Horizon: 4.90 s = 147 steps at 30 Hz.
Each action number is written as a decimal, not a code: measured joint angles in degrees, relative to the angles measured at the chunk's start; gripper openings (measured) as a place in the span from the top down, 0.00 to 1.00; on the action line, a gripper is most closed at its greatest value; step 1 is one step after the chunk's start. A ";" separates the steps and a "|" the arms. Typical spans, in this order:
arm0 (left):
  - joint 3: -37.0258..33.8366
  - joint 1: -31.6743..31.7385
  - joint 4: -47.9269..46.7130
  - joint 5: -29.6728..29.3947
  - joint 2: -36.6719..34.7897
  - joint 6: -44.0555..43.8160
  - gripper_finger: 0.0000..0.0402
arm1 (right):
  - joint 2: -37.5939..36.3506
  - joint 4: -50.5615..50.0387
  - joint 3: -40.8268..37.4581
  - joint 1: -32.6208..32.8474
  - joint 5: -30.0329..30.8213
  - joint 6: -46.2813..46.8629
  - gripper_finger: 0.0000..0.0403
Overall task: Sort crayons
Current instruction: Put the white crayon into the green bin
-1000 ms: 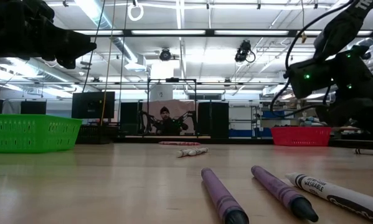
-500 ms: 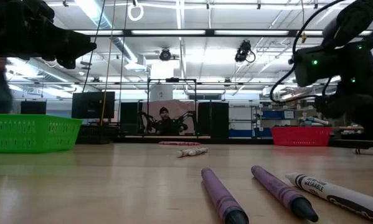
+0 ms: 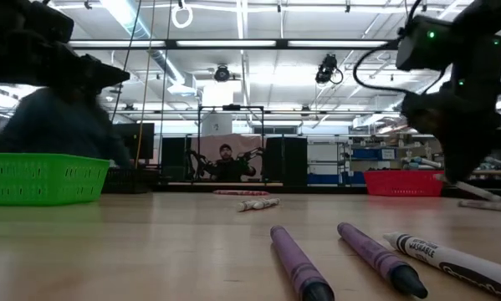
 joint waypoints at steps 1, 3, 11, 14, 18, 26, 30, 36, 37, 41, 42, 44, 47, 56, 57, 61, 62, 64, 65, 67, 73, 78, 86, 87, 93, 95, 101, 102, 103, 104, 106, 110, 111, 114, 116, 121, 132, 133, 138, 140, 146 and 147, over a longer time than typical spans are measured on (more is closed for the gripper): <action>0.00 0.00 1.66 0.04 0.02 -0.72 0.54 | -0.31 1.28 0.00 0.30 1.21 -0.12 0.91; 0.01 0.02 6.75 0.29 0.02 -5.93 0.54 | -0.88 4.21 0.01 1.11 3.59 -1.43 0.91; -0.55 -0.40 26.71 4.90 0.72 -28.02 0.54 | -0.97 18.81 0.04 5.69 13.81 -9.47 0.91; -2.48 -1.35 33.08 6.40 3.73 -27.28 0.54 | -0.97 25.96 0.07 7.52 17.65 -13.31 0.91; -2.47 -3.02 39.89 6.26 11.44 -26.06 0.54 | -0.97 33.34 0.07 9.51 21.83 -17.59 0.91; 1.96 -5.86 56.27 6.05 36.13 -23.78 0.54 | -0.97 45.26 0.07 11.07 26.49 -24.94 0.91; 8.96 -6.27 56.25 5.99 47.92 -23.64 0.54 | -0.97 49.64 0.09 12.28 26.89 -28.55 0.91; 17.91 -6.44 56.36 4.71 61.01 -23.42 0.54 | 0.89 52.86 0.09 16.57 30.57 -32.26 0.91; 19.31 -6.85 56.06 4.78 63.38 -23.40 0.54 | 1.38 53.84 0.09 17.18 30.77 -33.09 0.91; 24.73 -8.26 55.95 5.12 72.38 -23.38 0.54 | 3.18 59.06 0.09 19.56 31.17 -36.93 0.91; 26.17 -8.58 56.00 5.12 74.65 -23.47 0.54 | 3.62 60.18 0.09 20.16 31.18 -37.97 0.91; 28.85 -9.19 55.90 4.98 78.81 -23.58 0.54 | 4.54 62.02 0.09 21.35 31.22 -39.91 0.91; 32.34 -10.11 55.88 5.13 83.63 -23.40 0.54 | 6.00 64.12 0.09 23.11 31.35 -41.25 0.91; 35.88 -9.98 55.42 5.17 90.43 -20.92 0.54 | 7.47 69.36 0.11 26.24 34.44 -46.18 0.91; 36.18 -9.58 55.28 5.14 90.80 -22.19 0.54 | 7.45 69.50 0.11 26.30 35.76 -46.82 0.91; 38.34 -8.67 53.73 4.96 92.50 -24.94 0.48 | 7.49 71.31 0.11 25.90 37.27 -48.34 0.91; 39.09 -8.71 53.65 4.98 93.23 -25.25 0.45 | 7.49 71.76 0.11 25.72 37.25 -48.58 0.91; 41.68 -8.79 53.65 4.97 95.54 -25.31 0.40 | 7.47 72.18 0.11 25.30 37.23 -48.67 0.91; 43.12 -8.81 53.57 4.97 96.81 -25.37 0.37 | 7.47 72.12 0.11 25.11 37.23 -48.67 0.91; 46.30 -8.79 52.56 4.97 99.20 -25.93 0.34 | 7.47 72.06 0.11 24.79 37.13 -48.50 0.91; 53.20 -8.87 46.38 4.93 103.45 -24.51 0.31 | 7.49 71.41 0.11 24.92 36.81 -47.95 0.91; 53.83 -8.90 46.94 4.92 103.81 -23.91 0.31 | 7.49 71.09 0.11 25.19 36.72 -47.58 0.91; 53.83 -8.80 46.94 4.92 103.81 -23.93 0.48 | 7.49 71.40 0.11 25.19 36.71 -47.62 0.91; 53.83 -8.71 46.94 4.92 103.81 -24.01 0.53 | 7.49 71.39 0.11 25.18 36.70 -47.62 0.91; 53.83 -8.59 46.94 4.92 103.81 -24.48 0.80 | 7.49 71.29 0.11 25.00 36.90 -47.62 0.91; 53.83 -8.63 46.97 4.92 103.78 -24.44 0.88 | 7.49 71.26 0.11 24.98 36.94 -47.70 0.91; 53.83 -8.61 46.94 4.47 103.76 -24.44 0.93 | 7.49 71.40 0.11 24.99 37.36 -47.60 0.82; 53.83 -8.61 46.91 4.41 103.76 -24.44 0.93 | 7.49 71.43 0.11 25.00 37.36 -47.60 0.79; 53.83 -8.59 46.67 4.35 103.76 -24.44 0.92 | 7.42 71.42 0.11 25.00 37.36 -47.60 0.76; 53.83 -8.57 46.05 4.23 103.72 -24.44 0.91 | 7.12 71.25 0.11 25.00 37.34 -47.64 0.73; 53.82 -8.55 43.92 4.03 103.38 -24.14 0.90 | 6.06 71.25 0.11 25.12 37.34 -47.99 0.68; 53.79 -8.55 38.22 0.75 101.07 -23.61 0.90 | 2.53 71.48 0.11 26.33 37.08 -49.65 0.58; 53.79 -8.55 36.41 -0.24 100.12 -23.42 0.90 | 1.70 71.07 0.11 26.83 36.99 -50.04 0.56; 53.77 -9.59 29.21 -4.84 96.32 -22.44 0.90 | -0.38 69.71 0.11 28.80 36.96 -51.00 0.51; 53.78 -11.40 23.99 -9.14 93.52 -21.92 0.90 | -1.01 68.34 0.11 30.54 36.96 -51.12 0.50; 53.77 -19.18 10.44 -25.47 85.70 -24.25 0.90 | -0.39 64.28 0.11 35.23 36.96 -50.22 0.50; 53.83 -30.61 -37.88 -35.25 68.28 -56.79 0.90 | 4.74 67.29 0.09 41.21 36.98 -49.09 0.52; 53.82 -30.33 -44.58 -33.05 67.02 -61.02 0.90 | 4.74 68.53 0.09 41.26 37.17 -48.68 0.52; 53.81 -28.45 -70.87 -22.30 63.54 -70.30 0.90 | 4.94 75.11 0.09 42.74 37.08 -46.20 0.52; 53.81 -27.27 -78.12 -18.78 63.43 -69.79 0.90 | 5.80 76.88 0.11 44.04 37.16 -45.57 0.52; 51.41 -23.39 -80.72 -10.62 65.43 -53.23 0.90 | 11.34 88.77 0.11 47.13 37.18 -46.02 0.52; 50.54 -22.98 -78.91 -9.80 65.77 -50.12 0.90 | 12.18 91.06 0.11 47.39 37.18 -46.67 0.52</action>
